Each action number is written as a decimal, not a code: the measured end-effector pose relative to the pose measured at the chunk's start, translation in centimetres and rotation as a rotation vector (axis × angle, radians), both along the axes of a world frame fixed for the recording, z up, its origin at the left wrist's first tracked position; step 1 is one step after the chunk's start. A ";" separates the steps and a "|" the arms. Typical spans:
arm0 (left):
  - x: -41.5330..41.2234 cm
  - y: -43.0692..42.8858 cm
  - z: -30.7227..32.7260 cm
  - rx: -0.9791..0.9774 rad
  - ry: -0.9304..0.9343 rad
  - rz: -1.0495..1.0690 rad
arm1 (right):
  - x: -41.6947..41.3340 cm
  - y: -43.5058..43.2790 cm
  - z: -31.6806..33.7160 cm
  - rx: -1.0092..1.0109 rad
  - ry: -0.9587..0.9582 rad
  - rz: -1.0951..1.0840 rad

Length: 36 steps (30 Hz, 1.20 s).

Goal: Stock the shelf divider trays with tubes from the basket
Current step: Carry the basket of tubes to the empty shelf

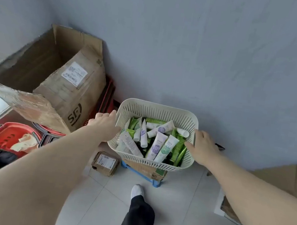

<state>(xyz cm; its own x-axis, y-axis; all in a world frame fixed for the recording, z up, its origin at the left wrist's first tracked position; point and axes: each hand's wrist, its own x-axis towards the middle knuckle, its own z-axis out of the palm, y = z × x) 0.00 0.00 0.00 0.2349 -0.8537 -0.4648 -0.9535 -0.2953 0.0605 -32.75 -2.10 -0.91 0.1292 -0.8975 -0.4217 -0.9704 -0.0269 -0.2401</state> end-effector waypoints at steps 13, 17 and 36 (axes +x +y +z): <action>1.1 -5.9 -10.3 0.125 0.303 0.422 | 2.8 -3.8 -8.5 0.004 -0.014 -0.330; 2.0 -6.6 -11.7 0.056 0.519 0.488 | 2.3 -4.4 -10.1 0.040 -0.128 -0.494; 3.2 0.8 -7.5 0.005 0.566 0.708 | 2.6 -2.6 -6.2 0.183 -0.383 -0.346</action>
